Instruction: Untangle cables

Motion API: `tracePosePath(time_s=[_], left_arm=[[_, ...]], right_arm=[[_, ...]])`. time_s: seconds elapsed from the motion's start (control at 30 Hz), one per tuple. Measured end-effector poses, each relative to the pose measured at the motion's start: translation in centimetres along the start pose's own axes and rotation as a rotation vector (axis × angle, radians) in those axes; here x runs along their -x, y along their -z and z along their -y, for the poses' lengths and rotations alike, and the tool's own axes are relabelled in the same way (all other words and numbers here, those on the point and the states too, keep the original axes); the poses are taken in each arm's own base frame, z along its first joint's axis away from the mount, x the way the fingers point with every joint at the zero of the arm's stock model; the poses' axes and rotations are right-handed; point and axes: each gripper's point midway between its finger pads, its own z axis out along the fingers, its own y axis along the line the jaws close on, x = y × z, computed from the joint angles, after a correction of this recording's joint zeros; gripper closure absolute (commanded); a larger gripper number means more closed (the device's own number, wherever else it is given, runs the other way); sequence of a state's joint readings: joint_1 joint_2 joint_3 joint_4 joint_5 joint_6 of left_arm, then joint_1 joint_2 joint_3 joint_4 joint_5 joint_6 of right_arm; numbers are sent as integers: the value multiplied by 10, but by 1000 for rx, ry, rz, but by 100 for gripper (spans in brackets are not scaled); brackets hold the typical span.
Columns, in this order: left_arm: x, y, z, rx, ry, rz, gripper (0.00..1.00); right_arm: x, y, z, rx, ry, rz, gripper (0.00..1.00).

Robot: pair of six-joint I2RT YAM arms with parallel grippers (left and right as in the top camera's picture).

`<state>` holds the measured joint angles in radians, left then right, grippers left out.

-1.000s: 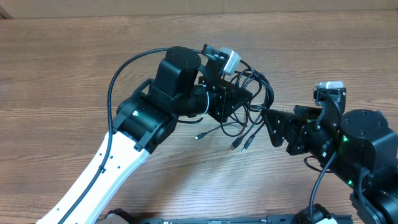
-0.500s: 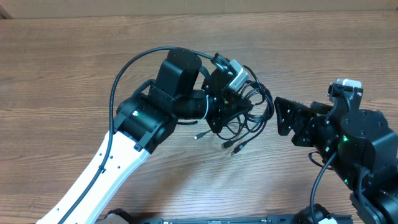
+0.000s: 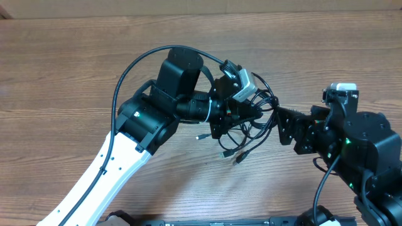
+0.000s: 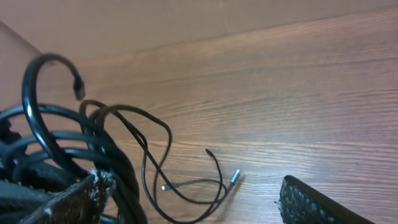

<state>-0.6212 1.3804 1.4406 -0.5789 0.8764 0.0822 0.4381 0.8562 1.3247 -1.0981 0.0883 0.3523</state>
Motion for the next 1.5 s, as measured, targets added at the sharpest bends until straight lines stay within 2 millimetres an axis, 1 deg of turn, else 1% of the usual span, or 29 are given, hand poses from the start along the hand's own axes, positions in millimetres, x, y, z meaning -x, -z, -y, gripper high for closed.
tracePosePath(time_s=[0.1, 0.17, 0.33, 0.67, 0.8, 0.93, 1.07, 1.43, 1.5], left_arm=[[5, 0, 4, -27, -19, 17, 96], [9, 0, 11, -64, -37, 32, 96], [9, -1, 19, -105, -43, 34, 96], [8, -1, 20, -112, -39, 32, 96], [4, -1, 16, -83, -20, 15, 96], [-4, -2, 3, -11, 8, -14, 96], [-6, -2, -3, 24, 9, -22, 96], [-6, -2, -5, 39, -11, -23, 96], [-1, -1, -7, 44, -3, -5, 96]], right_arm=[[-1, 0, -2, 13, 18, -7, 15], [0, 0, -6, 35, 38, -4, 15], [1, 0, -10, 55, 54, -1, 15], [4, 0, -13, 69, 60, 9, 15], [3, 0, -13, 71, 60, 7, 16], [4, 0, -13, 71, 60, 8, 16], [4, 0, -13, 70, 60, 8, 16], [4, 0, -13, 70, 60, 9, 16], [4, 0, -10, 51, 32, 11, 15]])
